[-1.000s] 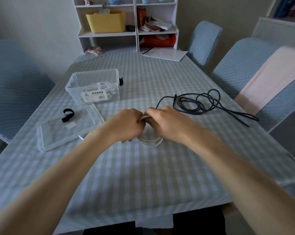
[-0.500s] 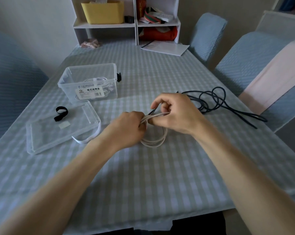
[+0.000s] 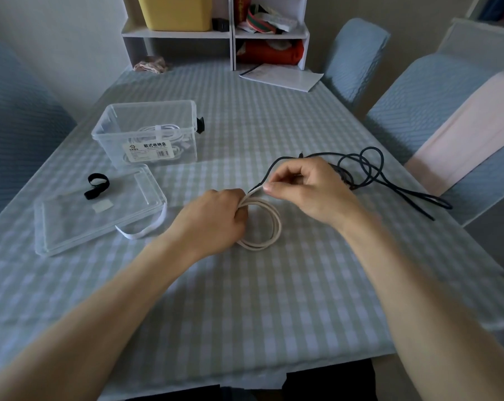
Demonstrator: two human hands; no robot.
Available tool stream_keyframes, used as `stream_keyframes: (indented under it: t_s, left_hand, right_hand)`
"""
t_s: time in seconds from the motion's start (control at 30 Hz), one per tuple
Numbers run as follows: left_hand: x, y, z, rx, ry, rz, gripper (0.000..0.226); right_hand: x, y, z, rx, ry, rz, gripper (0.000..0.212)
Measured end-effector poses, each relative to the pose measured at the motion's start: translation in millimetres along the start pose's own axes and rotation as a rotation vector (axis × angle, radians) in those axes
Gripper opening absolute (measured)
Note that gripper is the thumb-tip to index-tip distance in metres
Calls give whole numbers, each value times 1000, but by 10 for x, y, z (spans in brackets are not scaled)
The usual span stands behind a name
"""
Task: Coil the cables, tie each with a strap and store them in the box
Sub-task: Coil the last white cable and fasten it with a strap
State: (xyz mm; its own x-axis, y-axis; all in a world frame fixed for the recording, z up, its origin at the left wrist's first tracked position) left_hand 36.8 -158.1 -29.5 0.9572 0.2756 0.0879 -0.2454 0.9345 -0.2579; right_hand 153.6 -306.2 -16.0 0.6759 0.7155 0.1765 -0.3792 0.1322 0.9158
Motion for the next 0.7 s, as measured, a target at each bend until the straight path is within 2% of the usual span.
stream_keyframes:
  t_s: [0.17,0.3,0.43,0.5,0.6,0.7]
  left_hand:
    - [1,-18,7,-83,-59,56,18]
    - [-14,-50,10,-317,-141,96,21]
    - [-59,-141,43,-572,-215,139,27]
    - [-74,-164,48,-626,-185,112,28]
    - [-92,-144,39,-700,-97,92,30]
    - [-96,-66,90,-585,-45,74,36]
  right_hand:
    - [-113,2,-155,-210,194,-12,13]
    - [-111,-34,-239,-382,104,62,16]
    - [-87,2,-291,-170,-11,-19,25]
    - [-84,5,-294,-115,-14,-57,29]
    - [-93,-25,-287,-182,-15,-35,28]
    - [-112,-10,-261,-301,24,6,24]
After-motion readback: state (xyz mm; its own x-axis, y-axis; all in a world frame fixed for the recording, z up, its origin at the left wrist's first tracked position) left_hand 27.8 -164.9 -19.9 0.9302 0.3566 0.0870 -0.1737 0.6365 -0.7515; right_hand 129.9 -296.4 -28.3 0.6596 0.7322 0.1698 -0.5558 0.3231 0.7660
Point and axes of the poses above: each hand's wrist, its own x-axis towards the middle knuckle, its own z-axis out of the back of the hand, y = z × x, the point moved 1 cm from there along x, towards the middle knuckle, and after that the axes turned 8 degrees about x, right-handed, at the moved point
